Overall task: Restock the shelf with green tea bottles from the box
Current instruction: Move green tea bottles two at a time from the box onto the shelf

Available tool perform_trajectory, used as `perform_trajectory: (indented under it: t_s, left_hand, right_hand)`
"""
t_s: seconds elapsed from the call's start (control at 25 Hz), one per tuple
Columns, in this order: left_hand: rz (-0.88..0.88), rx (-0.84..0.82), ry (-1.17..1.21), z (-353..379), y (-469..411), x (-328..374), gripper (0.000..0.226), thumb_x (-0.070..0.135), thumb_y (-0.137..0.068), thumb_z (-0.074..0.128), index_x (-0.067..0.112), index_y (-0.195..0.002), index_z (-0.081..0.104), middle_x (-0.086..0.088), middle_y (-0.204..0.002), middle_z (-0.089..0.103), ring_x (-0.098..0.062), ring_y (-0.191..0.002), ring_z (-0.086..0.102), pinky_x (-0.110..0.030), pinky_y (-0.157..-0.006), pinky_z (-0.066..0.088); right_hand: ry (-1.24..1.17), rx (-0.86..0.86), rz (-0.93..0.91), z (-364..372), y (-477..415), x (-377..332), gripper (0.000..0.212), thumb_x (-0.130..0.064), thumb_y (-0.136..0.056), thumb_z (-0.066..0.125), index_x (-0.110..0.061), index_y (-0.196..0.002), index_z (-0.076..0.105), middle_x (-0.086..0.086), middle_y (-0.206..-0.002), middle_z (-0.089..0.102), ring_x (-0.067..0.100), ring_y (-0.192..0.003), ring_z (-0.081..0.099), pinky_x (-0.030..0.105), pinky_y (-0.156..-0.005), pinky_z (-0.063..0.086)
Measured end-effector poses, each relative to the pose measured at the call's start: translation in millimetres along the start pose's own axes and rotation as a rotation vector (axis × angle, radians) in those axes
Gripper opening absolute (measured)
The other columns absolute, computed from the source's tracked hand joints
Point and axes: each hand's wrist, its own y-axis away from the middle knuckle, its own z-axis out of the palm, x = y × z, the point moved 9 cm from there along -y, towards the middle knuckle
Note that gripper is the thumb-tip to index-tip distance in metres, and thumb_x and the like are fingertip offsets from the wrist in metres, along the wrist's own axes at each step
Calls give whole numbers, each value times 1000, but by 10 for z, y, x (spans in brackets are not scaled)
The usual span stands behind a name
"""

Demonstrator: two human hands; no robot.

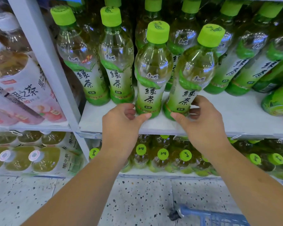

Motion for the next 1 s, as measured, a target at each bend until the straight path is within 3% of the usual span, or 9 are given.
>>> perform_trajectory:
  t_s: [0.08, 0.16, 0.24, 0.32, 0.44, 0.68, 0.8, 0.88, 1.0]
  left_hand:
    - [2, 7, -36, 10, -55, 24, 49, 50, -76, 85, 20, -114, 76, 20, -85, 70, 1, -84, 68, -31, -83, 59]
    - [-19, 16, -59, 20, -98, 40, 47, 53, -77, 83, 22, -111, 77, 22, -81, 68, -5, -87, 69, -39, -85, 59]
    - [-46, 11, -91, 51, -136, 47, 41, 57, -76, 82, 25, -101, 79, 23, -75, 64, -10, -87, 70, -39, -84, 59]
    - [-70, 14, -128, 70, -160, 59, 29, 59, -75, 81, 32, -74, 72, 25, -65, 59, -11, -80, 69, -38, -80, 59]
    - [-74, 47, -207, 80, -168, 83, 45, 64, -75, 78, 36, -51, 52, 22, -55, 56, -13, -74, 68, -38, -72, 59]
    - [-73, 85, -280, 99, -165, 112, 44, 75, -74, 70, 39, -54, 54, 24, -60, 59, -15, -76, 67, -36, -71, 57]
    - [-81, 85, -292, 114, -178, 106, 45, 79, -72, 67, 35, -74, 72, 20, -73, 69, -17, -80, 67, -35, -72, 57]
    - [-110, 85, -281, 116, -182, 78, 49, 81, -71, 67, 34, -85, 76, 20, -79, 71, -16, -81, 67, -33, -72, 55]
    - [-175, 87, -253, 123, -180, 49, 45, 82, -67, 69, 38, -75, 71, 21, -75, 69, -16, -80, 67, -32, -70, 52]
  right_hand:
    - [-13, -4, 0, 28, -75, -3, 44, -39, -79, 83, -44, -114, 57, -29, -105, 64, -13, -90, 61, 2, -69, 44]
    - [-45, 2, 2, 62, -122, 6, 44, -35, -80, 83, -42, -116, 60, -30, -105, 64, -9, -89, 64, 4, -70, 47]
    - [-65, 10, 5, 101, -179, 14, 47, -33, -80, 84, -36, -121, 63, -29, -105, 65, -8, -87, 65, 6, -70, 48]
    - [-86, 22, 11, 128, -245, 26, 47, -32, -79, 85, -31, -122, 65, -28, -103, 65, -13, -84, 62, 3, -67, 47]
    - [-94, 43, 16, 156, -309, 55, 48, -33, -78, 85, -28, -122, 67, -25, -103, 67, -17, -87, 59, 2, -70, 46]
    - [-146, 80, 33, 219, -286, 97, 46, -36, -82, 82, -29, -126, 68, -18, -109, 70, -5, -92, 63, 7, -76, 47]
    - [-98, 86, 9, 229, -289, 61, 45, -41, -84, 78, -33, -127, 66, -20, -109, 69, -3, -94, 62, 6, -77, 45]
    - [-67, 69, 20, 243, -286, 80, 49, -47, -85, 75, -34, -131, 64, -16, -112, 69, 5, -98, 62, 14, -81, 47]
    - [-30, 36, 36, 251, -287, 108, 55, -51, -86, 72, -35, -137, 59, -9, -115, 68, 11, -104, 61, 24, -86, 49]
